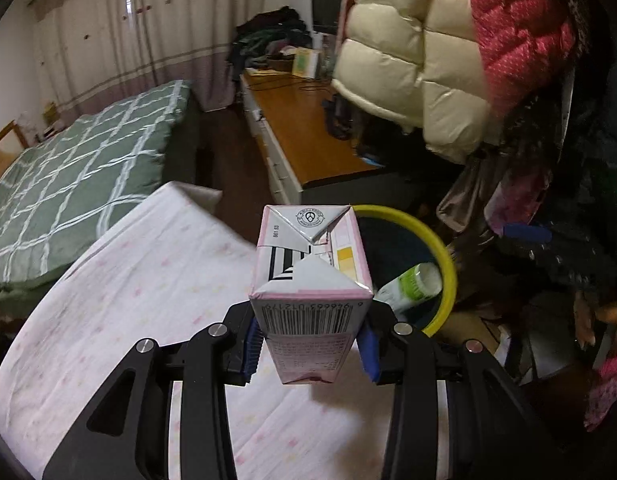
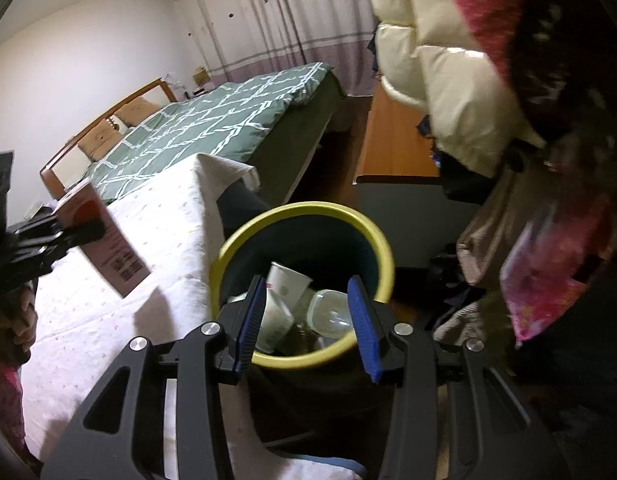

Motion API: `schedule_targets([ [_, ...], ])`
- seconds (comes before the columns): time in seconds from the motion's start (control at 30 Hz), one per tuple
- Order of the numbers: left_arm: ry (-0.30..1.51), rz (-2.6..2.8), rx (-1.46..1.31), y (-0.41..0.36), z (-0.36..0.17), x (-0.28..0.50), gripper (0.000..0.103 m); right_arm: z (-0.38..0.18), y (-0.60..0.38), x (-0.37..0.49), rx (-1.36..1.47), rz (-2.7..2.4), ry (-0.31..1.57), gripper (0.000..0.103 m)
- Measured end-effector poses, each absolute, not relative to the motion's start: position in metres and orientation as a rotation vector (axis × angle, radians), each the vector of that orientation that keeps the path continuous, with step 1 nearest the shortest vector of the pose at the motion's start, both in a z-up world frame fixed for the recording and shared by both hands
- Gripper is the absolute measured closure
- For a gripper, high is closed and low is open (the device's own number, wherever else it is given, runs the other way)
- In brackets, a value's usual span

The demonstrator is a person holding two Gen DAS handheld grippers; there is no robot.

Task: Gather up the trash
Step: 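Carry the pink carton over the bin and open the left gripper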

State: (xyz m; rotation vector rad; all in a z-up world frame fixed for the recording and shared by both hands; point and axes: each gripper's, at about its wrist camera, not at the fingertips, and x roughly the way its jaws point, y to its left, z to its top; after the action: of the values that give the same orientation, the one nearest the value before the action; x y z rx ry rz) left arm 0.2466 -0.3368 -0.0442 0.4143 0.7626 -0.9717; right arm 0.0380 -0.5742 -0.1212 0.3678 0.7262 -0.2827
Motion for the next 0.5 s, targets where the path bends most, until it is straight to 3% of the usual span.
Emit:
schedule_targets([
  [0.5, 0.849, -1.01, 0.428, -0.467, -0.094, 0.249, 0.063, -0.135, -0.592, 0.018, 0.391, -0.296, 0.745, 0.062],
])
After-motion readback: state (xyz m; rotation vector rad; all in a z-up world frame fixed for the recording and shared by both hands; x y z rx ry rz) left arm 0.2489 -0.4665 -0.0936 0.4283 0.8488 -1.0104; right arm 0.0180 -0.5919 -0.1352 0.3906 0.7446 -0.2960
